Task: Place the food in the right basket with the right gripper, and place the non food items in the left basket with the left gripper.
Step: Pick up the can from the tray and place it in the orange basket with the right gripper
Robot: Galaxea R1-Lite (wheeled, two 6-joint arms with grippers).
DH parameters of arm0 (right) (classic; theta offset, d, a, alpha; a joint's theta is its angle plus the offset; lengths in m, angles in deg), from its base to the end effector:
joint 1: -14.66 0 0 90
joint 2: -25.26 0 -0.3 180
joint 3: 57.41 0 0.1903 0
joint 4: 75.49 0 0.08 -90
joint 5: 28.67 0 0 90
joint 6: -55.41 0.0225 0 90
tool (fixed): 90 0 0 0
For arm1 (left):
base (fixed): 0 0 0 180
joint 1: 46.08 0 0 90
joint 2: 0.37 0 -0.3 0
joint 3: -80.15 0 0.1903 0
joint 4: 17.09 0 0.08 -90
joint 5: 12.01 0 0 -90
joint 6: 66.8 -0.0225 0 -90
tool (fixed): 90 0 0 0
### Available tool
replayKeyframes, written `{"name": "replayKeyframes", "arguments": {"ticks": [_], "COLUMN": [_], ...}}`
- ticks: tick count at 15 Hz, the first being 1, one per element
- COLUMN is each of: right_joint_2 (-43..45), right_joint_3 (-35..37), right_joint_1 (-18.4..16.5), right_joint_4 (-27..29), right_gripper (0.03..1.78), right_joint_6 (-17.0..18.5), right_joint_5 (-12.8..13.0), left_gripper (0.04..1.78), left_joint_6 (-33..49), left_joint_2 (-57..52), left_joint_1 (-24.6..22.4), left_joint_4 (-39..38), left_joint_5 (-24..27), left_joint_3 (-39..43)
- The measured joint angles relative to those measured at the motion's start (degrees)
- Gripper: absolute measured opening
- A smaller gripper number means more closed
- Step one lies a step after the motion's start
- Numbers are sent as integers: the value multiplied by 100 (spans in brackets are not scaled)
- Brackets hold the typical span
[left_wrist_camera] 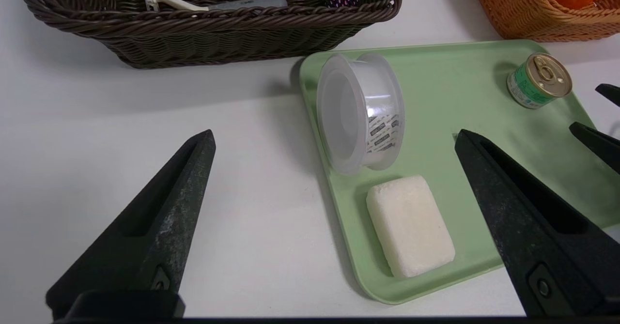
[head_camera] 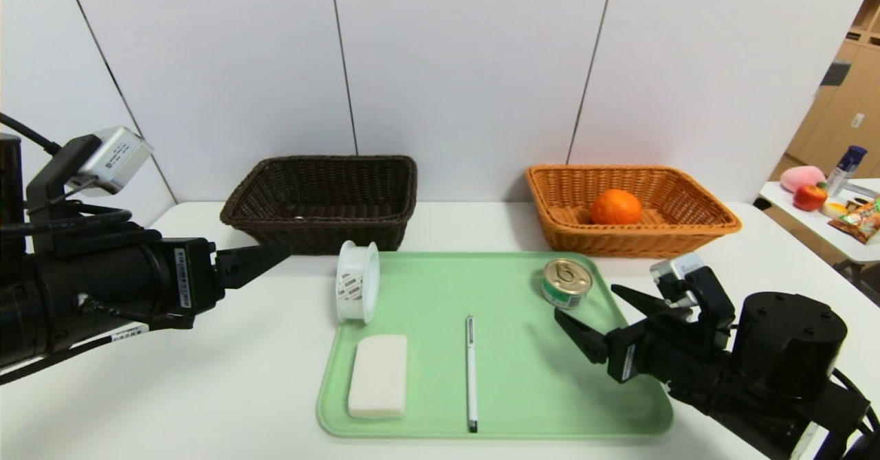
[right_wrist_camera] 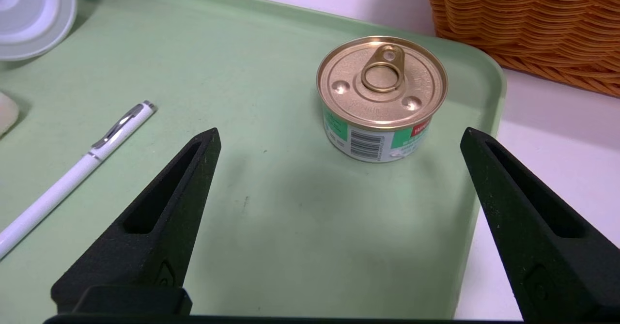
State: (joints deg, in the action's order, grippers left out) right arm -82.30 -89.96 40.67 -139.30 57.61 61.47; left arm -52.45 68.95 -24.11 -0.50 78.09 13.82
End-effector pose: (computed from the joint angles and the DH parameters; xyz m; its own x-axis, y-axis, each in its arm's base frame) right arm 0.2160 0.1053 0.0823 0.8827 0.4280 -0.1942 -0.4293 0.9024 0.0372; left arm 0.1675 -0.0676 0.2364 0.8731 -0.3541 -0.3351 0.2869 0.9289 -0.2341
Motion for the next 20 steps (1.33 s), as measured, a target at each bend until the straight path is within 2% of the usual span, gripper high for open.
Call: {"name": "replayKeyframes", "arguments": {"ticks": [10,20], "right_joint_2": [-711,-989], "right_joint_3": [-619,-834], "right_joint_1": [-90,-122], "right_joint_4": [0,2], "right_gripper": [171,171], "right_joint_6": [-11,-7], "right_joint_5": [28,28], "left_gripper": [175,175], "left_joint_6": [-2,-2], "left_joint_2": [55,85], "left_joint_1": [0,0], "left_joint_4": [-7,-7], "left_joint_5": [20,21], "left_joint_3": [9,9]}}
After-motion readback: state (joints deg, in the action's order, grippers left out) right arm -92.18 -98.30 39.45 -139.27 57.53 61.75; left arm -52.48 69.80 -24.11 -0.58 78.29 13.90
